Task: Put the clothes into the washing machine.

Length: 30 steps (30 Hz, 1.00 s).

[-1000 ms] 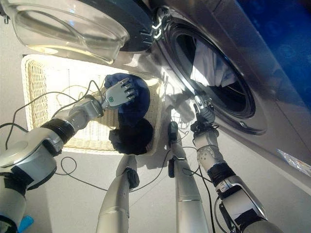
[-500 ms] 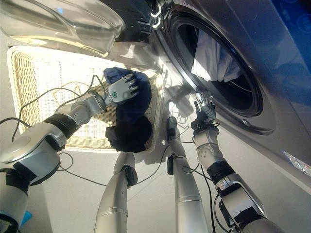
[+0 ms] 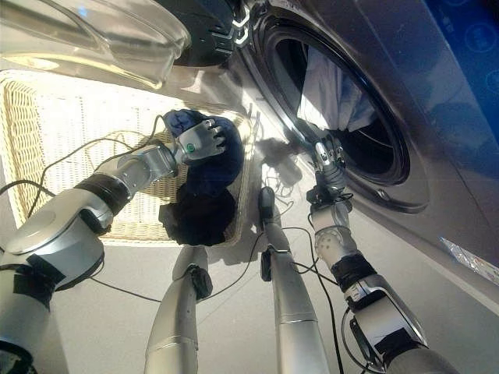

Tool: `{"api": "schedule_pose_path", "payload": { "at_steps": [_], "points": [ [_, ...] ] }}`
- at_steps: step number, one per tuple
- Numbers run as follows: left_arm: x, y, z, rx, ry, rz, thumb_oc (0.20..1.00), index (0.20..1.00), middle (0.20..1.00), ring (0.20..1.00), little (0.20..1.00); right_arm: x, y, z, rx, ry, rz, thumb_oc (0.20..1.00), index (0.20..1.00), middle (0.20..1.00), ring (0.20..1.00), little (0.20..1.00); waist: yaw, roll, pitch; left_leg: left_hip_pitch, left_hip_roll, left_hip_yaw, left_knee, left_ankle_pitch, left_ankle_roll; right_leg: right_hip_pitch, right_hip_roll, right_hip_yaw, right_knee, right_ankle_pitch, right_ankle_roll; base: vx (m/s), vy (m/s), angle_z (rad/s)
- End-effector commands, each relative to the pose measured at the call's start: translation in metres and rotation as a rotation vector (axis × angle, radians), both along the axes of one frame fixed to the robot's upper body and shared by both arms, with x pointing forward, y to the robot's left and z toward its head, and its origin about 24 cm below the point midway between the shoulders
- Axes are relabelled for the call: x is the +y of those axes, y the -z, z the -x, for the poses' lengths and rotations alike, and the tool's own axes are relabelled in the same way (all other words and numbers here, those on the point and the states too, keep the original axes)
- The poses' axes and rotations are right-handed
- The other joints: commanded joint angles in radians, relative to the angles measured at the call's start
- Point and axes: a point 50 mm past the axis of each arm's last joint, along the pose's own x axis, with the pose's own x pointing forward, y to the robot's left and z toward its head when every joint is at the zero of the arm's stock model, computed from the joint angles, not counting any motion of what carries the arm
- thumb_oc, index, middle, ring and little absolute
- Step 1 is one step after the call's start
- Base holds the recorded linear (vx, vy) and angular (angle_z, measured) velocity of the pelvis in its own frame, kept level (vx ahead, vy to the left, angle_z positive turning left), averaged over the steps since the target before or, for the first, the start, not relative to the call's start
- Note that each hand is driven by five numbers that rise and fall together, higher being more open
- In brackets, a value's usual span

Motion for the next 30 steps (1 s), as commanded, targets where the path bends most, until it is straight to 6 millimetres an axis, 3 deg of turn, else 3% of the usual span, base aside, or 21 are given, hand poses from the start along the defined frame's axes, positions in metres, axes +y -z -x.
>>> {"api": "schedule_pose_path", "payload": {
  "at_steps": [1,14,23,24,25,27,30],
  "points": [
    [0.017,0.011,-0.003,0.051,-0.096,0.003,0.200,0.200,0.200,0.200,0.200,-0.008,-0.003,0.002,-0.044,0.043,-0.060,1.000,1.000,1.000,1.000,1.000,0.031,-0.031,-0.016,0.014,0.001,0.050,0.034,-0.019,-0.103,0.031,-0.016,-0.030,-0.044,0.096,0.150,0.00,0.000,0.00],
    [0.031,0.010,0.000,0.013,-0.109,0.105,0.200,0.200,0.200,0.200,0.200,-0.012,0.006,0.011,-0.043,0.055,-0.084,1.000,1.000,1.000,1.000,1.000,0.048,-0.027,-0.016,0.084,-0.011,0.046,0.028,-0.023,-0.097,0.101,-0.029,-0.061,-0.040,0.083,0.149,0.00,-0.001,0.00],
    [0.058,-0.005,0.008,-0.098,-0.053,0.700,0.200,0.200,0.200,0.200,0.200,-0.015,0.013,0.019,-0.023,0.071,-0.081,1.000,1.000,1.000,1.000,1.000,0.081,-0.015,-0.016,0.161,-0.021,0.033,0.033,-0.037,-0.088,0.178,-0.048,-0.091,-0.010,0.048,0.143,-0.01,-0.003,0.04],
    [0.058,-0.005,0.008,-0.097,-0.053,0.701,0.200,0.200,0.200,0.200,0.200,-0.015,0.013,0.020,-0.023,0.071,-0.080,1.000,1.000,1.000,1.000,1.000,0.080,-0.015,-0.016,0.162,-0.021,0.033,0.032,-0.037,-0.088,0.179,-0.048,-0.091,-0.011,0.048,0.143,-0.01,0.009,0.05],
    [0.068,-0.002,0.011,-0.108,-0.055,0.870,0.200,0.200,0.200,0.200,0.200,-0.014,0.018,0.022,-0.016,0.067,-0.070,1.000,1.000,1.000,1.000,1.000,0.089,-0.012,-0.016,0.181,-0.025,0.026,0.028,-0.037,-0.087,0.198,-0.049,-0.095,-0.007,0.041,0.143,-0.01,0.006,0.09],
    [0.075,0.002,0.015,-0.123,-0.032,1.046,0.200,0.200,0.200,0.200,0.200,-0.012,0.021,0.023,-0.004,0.057,-0.062,1.000,1.000,1.000,1.000,1.000,0.097,-0.010,-0.016,0.201,-0.029,0.022,0.018,-0.036,-0.086,0.221,-0.051,-0.102,-0.012,0.034,0.141,-0.01,0.004,0.11],
    [0.078,0.006,0.018,-0.134,0.008,1.194,0.200,0.200,0.200,0.200,0.200,-0.005,0.023,0.024,0.001,0.042,-0.046,1.000,1.000,1.000,1.000,1.000,0.105,-0.008,-0.016,0.217,-0.029,0.018,0.015,-0.037,-0.085,0.235,-0.051,-0.105,-0.006,0.023,0.137,-0.01,0.001,0.06]
  ]
}}
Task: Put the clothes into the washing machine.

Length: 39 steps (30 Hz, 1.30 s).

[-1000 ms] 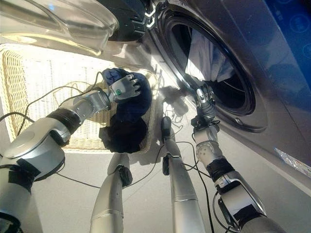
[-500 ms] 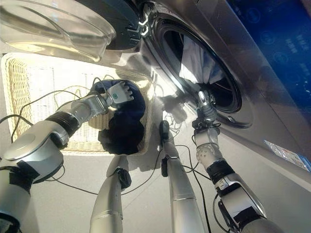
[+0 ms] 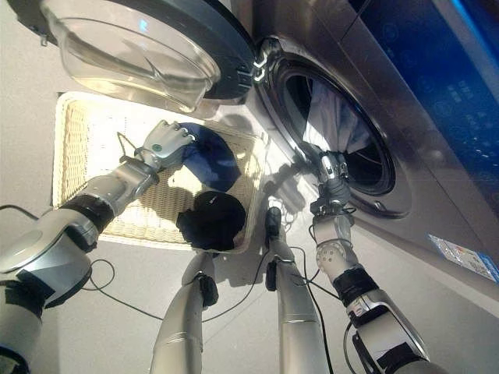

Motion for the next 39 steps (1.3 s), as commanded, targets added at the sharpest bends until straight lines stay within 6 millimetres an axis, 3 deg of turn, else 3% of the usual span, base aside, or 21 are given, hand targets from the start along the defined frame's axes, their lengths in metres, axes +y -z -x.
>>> {"api": "schedule_pose_path", "payload": {
  "at_steps": [1,5,9,17,25,37,39],
  "points": [
    [0.001,-0.021,0.006,-0.167,0.078,0.285,0.200,0.200,0.200,0.200,0.200,0.004,-0.016,0.004,-0.095,0.004,0.017,1.000,1.000,1.000,1.000,1.000,0.040,-0.010,-0.016,0.034,-0.014,0.034,0.022,-0.043,-0.089,0.044,-0.022,-0.063,-0.010,0.023,0.130,-0.01,0.000,0.04],
    [-0.003,-0.014,0.009,-0.191,0.126,0.396,0.200,0.200,0.200,0.200,0.200,0.011,-0.015,0.005,-0.092,-0.007,0.063,1.000,1.000,1.000,1.000,1.000,0.051,-0.010,-0.016,0.058,-0.017,0.027,0.019,-0.047,-0.085,0.068,-0.023,-0.072,0.001,0.006,0.126,0.00,-0.005,0.07],
    [-0.021,-0.009,0.016,-0.249,0.228,0.509,0.200,0.200,0.200,0.200,0.200,0.025,-0.022,0.010,-0.130,0.005,0.211,1.000,1.000,1.000,1.000,1.000,0.071,-0.006,-0.016,0.093,-0.022,0.013,0.028,-0.065,-0.071,0.100,-0.029,-0.087,0.047,-0.031,0.118,-0.01,-0.028,0.15],
    [-0.045,0.001,0.028,-0.324,0.363,0.555,0.200,0.200,0.200,0.200,0.200,0.053,-0.049,0.020,-0.314,-0.049,0.481,1.000,1.000,1.000,1.000,1.000,0.093,-0.002,-0.016,0.136,-0.032,-0.014,0.038,-0.085,-0.059,0.143,-0.035,-0.093,0.073,-0.056,0.112,0.00,-0.015,0.09],
    [-0.059,-0.002,0.038,-0.354,0.496,0.570,0.200,0.200,0.200,0.200,0.200,0.074,-0.064,0.021,-0.451,-0.237,0.588,1.000,1.000,1.000,1.000,1.000,0.118,0.003,-0.016,0.162,-0.041,-0.032,0.053,-0.098,-0.051,0.174,-0.047,-0.104,0.087,-0.068,0.109,0.01,-0.027,0.07],
    [-0.073,-0.011,0.046,-0.377,0.613,0.540,0.200,0.200,0.200,0.200,0.200,0.076,-0.075,0.012,-0.461,-0.302,0.657,1.000,1.000,1.000,1.000,1.000,0.145,0.008,-0.016,0.174,-0.050,-0.044,0.070,-0.109,-0.048,0.196,-0.061,-0.125,0.098,-0.076,0.104,0.01,-0.031,0.10],
    [-0.079,-0.015,0.051,-0.366,0.671,0.522,0.200,0.200,0.200,0.200,0.200,0.075,-0.081,0.005,-0.447,-0.313,0.733,1.000,1.000,1.000,1.000,1.000,0.160,0.009,-0.016,0.185,-0.056,-0.054,0.076,-0.114,-0.047,0.211,-0.068,-0.133,0.105,-0.080,0.104,0.04,-0.059,0.09]
  ]
}}
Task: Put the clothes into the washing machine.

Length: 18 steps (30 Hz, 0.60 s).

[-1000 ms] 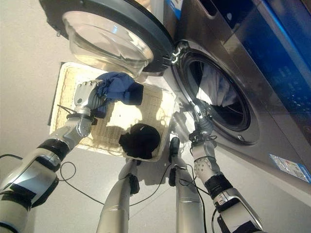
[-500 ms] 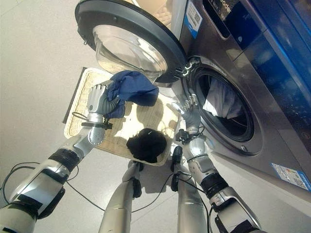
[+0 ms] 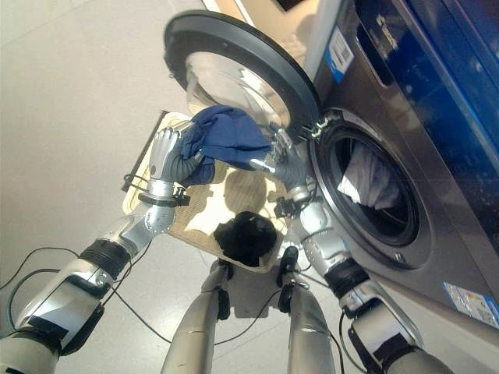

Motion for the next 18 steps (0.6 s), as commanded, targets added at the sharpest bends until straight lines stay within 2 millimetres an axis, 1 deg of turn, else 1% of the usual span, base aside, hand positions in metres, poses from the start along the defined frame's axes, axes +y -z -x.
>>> {"api": "schedule_pose_path", "payload": {
  "at_steps": [1,2,3,5,7,10,11,12,14,18],
  "points": [
    [-0.007,-0.009,0.001,-0.041,0.063,0.026,0.200,0.200,0.200,0.200,0.200,-0.001,0.018,0.009,0.026,-0.028,0.008,1.000,1.000,1.000,1.000,1.000,-0.014,0.012,-0.018,0.013,-0.017,0.071,0.060,-0.118,-0.045,-0.003,-0.011,-0.026,0.010,0.008,0.108,0.00,0.000,0.00],
    [-0.007,-0.009,0.001,-0.041,0.063,0.026,0.200,0.200,0.200,0.200,0.200,-0.001,0.018,0.009,0.026,-0.028,0.008,1.000,1.000,1.000,1.000,1.000,-0.014,0.012,-0.018,0.013,-0.017,0.071,0.060,-0.118,-0.045,-0.003,-0.011,-0.026,0.010,0.008,0.108,0.02,-0.035,0.22],
    [-0.015,-0.013,0.005,-0.064,0.095,-0.039,0.200,0.200,0.200,0.200,0.200,0.003,0.014,0.003,0.045,-0.014,0.148,1.000,1.000,1.000,1.000,1.000,-0.006,0.012,-0.018,0.015,-0.022,0.064,0.058,-0.116,-0.044,0.001,-0.011,-0.027,0.005,0.013,0.108,0.02,-0.035,0.22],
    [-0.015,-0.013,0.005,-0.064,0.095,-0.039,0.200,0.200,0.200,0.200,0.200,0.003,0.014,0.003,0.045,-0.014,0.148,1.000,1.000,1.000,1.000,1.000,-0.006,0.012,-0.018,0.015,-0.022,0.064,0.058,-0.116,-0.044,0.001,-0.011,-0.027,0.005,0.013,0.108,0.02,-0.022,0.15],
    [-0.028,-0.021,0.008,-0.088,0.152,-0.128,0.200,0.200,0.200,0.200,0.200,0.010,0.015,-0.007,0.117,-0.002,0.350,1.000,1.000,1.000,1.000,1.000,-0.002,0.003,-0.018,0.029,-0.029,0.059,0.045,-0.109,-0.040,0.011,-0.002,-0.017,-0.015,0.027,0.109,0.07,-0.030,0.15],
    [-0.033,-0.024,0.008,-0.095,0.175,-0.152,0.200,0.200,0.200,0.200,0.200,0.010,0.013,-0.011,0.125,0.030,0.395,1.000,1.000,1.000,1.000,1.000,-0.001,0.003,-0.018,0.031,-0.031,0.060,0.041,-0.105,-0.041,0.014,0.002,-0.014,-0.025,0.033,0.109,0.02,-0.008,0.02],
    [-0.039,-0.027,0.010,-0.105,0.194,-0.177,0.200,0.200,0.200,0.200,0.200,0.010,0.011,-0.014,0.138,0.050,0.416,1.000,1.000,1.000,1.000,1.000,0.000,0.004,-0.018,0.029,-0.033,0.059,0.038,-0.104,-0.040,0.013,0.003,-0.013,-0.030,0.036,0.109,0.00,0.000,0.00],
    [-0.039,-0.027,0.010,-0.105,0.194,-0.177,0.200,0.200,0.200,0.200,0.200,0.010,0.011,-0.014,0.138,0.050,0.416,1.000,1.000,1.000,1.000,1.000,0.000,0.004,-0.018,0.029,-0.033,0.059,0.038,-0.104,-0.040,0.013,0.003,-0.013,-0.030,0.036,0.109,0.00,0.000,0.00],
    [-0.048,-0.031,0.011,-0.115,0.224,-0.207,0.200,0.200,0.200,0.200,0.200,0.010,0.011,-0.020,0.159,0.078,0.442,1.000,1.000,1.000,1.000,1.000,0.004,0.008,-0.018,0.026,-0.037,0.054,0.040,-0.105,-0.038,0.007,0.003,-0.013,-0.024,0.038,0.111,0.00,0.000,0.00],
    [-0.054,-0.032,0.014,-0.120,0.259,-0.222,0.200,0.200,0.200,0.200,0.200,0.009,0.011,-0.025,0.190,0.087,0.466,1.000,1.000,1.000,1.000,1.000,0.008,0.013,-0.018,0.027,-0.041,0.052,0.040,-0.104,-0.037,0.009,0.002,-0.013,-0.029,0.042,0.111,0.00,0.000,0.00]
  ]
}}
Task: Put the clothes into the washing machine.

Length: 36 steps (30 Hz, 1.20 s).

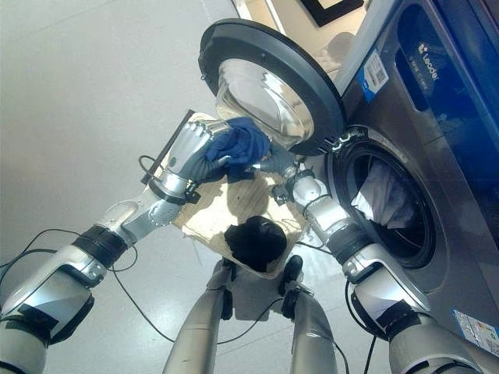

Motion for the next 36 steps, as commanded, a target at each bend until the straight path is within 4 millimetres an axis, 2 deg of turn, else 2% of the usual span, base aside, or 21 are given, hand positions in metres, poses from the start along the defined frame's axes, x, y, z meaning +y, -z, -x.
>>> {"api": "schedule_pose_path", "payload": {
  "at_steps": [1,7,13,17,20,22,31,32,33,34,36],
  "points": [
    [-0.023,-0.021,0.012,-0.081,0.158,0.079,0.200,0.200,0.200,0.200,0.200,0.002,-0.015,0.003,-0.066,-0.014,0.030,1.000,1.000,1.000,1.000,1.000,0.016,0.017,-0.019,0.027,-0.024,0.087,0.036,-0.106,-0.041,-0.013,0.009,0.013,-0.032,0.060,0.104,0.00,0.000,0.00],
    [-0.032,-0.023,0.017,-0.097,0.193,0.055,0.200,0.200,0.200,0.200,0.200,0.000,-0.009,0.000,-0.029,0.002,0.090,1.000,1.000,1.000,1.000,1.000,0.018,0.019,-0.019,0.021,-0.025,0.083,0.043,-0.107,-0.040,-0.019,0.009,0.015,-0.024,0.059,0.102,0.00,0.000,0.00],
    [-0.037,-0.024,0.019,-0.102,0.215,0.048,0.200,0.200,0.200,0.200,0.200,0.005,-0.011,0.000,-0.017,-0.036,0.041,1.000,1.000,1.000,1.000,1.000,0.019,0.022,-0.019,0.014,-0.028,0.077,0.036,-0.098,-0.040,-0.024,0.013,0.016,-0.036,0.068,0.102,0.00,0.000,0.00],
    [-0.041,-0.021,0.018,-0.080,0.213,0.016,0.200,0.200,0.200,0.200,0.200,0.009,-0.019,0.003,-0.066,-0.057,-0.108,1.000,1.000,1.000,1.000,1.000,0.019,0.028,-0.019,0.011,-0.033,0.073,0.040,-0.099,-0.039,-0.028,0.012,0.017,-0.030,0.068,0.103,0.00,0.000,0.00],
    [-0.041,-0.019,0.017,-0.073,0.204,0.005,0.200,0.200,0.200,0.200,0.200,0.010,-0.021,0.005,-0.078,-0.057,-0.149,1.000,1.000,1.000,1.000,1.000,0.019,0.028,-0.019,0.015,-0.034,0.073,0.041,-0.103,-0.040,-0.024,0.012,0.016,-0.028,0.063,0.105,0.00,0.000,0.00],
    [-0.039,-0.015,0.014,-0.060,0.176,-0.020,0.200,0.200,0.200,0.200,0.200,0.013,-0.033,0.010,-0.126,-0.077,-0.271,1.000,1.000,1.000,1.000,1.000,0.013,0.031,-0.019,0.008,-0.034,0.079,0.036,-0.097,-0.040,-0.031,0.014,0.014,-0.034,0.069,0.104,0.00,0.000,0.00],
    [-0.037,-0.002,0.010,0.016,0.169,-0.056,0.200,0.200,0.200,0.200,0.200,0.016,-0.051,0.024,-0.218,-0.194,-0.504,1.000,1.000,1.000,1.000,1.000,-0.001,0.031,-0.019,0.006,-0.026,0.087,0.041,-0.101,-0.042,-0.038,0.014,0.024,-0.029,0.065,0.108,0.00,0.000,0.00],
    [-0.038,-0.001,0.010,0.021,0.173,-0.060,0.200,0.200,0.200,0.200,0.200,0.015,-0.053,0.024,-0.222,-0.202,-0.525,0.831,0.831,0.831,0.831,0.831,-0.002,0.031,-0.019,0.008,-0.025,0.088,0.039,-0.101,-0.042,-0.036,0.014,0.024,-0.031,0.066,0.108,0.00,0.000,0.00],
    [-0.038,-0.001,0.010,0.028,0.178,-0.064,0.200,0.200,0.200,0.200,0.200,0.014,-0.054,0.025,-0.232,-0.204,-0.546,0.426,0.426,0.426,0.426,0.426,-0.003,0.031,-0.019,0.009,-0.025,0.089,0.038,-0.101,-0.042,-0.035,0.013,0.024,-0.033,0.065,0.108,0.00,0.000,0.00],
    [-0.039,0.000,0.010,0.033,0.181,-0.069,0.200,0.200,0.200,0.200,0.200,0.013,-0.055,0.026,-0.242,-0.211,-0.560,0.200,0.200,0.200,0.200,0.200,-0.003,0.031,-0.019,0.009,-0.025,0.089,0.039,-0.101,-0.042,-0.034,0.014,0.024,-0.034,0.065,0.108,0.00,0.000,0.00],
    [-0.041,0.001,0.009,0.042,0.189,-0.076,0.200,0.200,0.200,0.200,0.200,0.012,-0.058,0.026,-0.255,-0.243,-0.600,0.200,0.200,0.200,0.200,0.200,-0.004,0.031,-0.019,0.003,-0.024,0.089,0.040,-0.096,-0.041,-0.036,0.014,0.021,-0.037,0.071,0.106,0.00,0.000,0.00]
  ]
}}
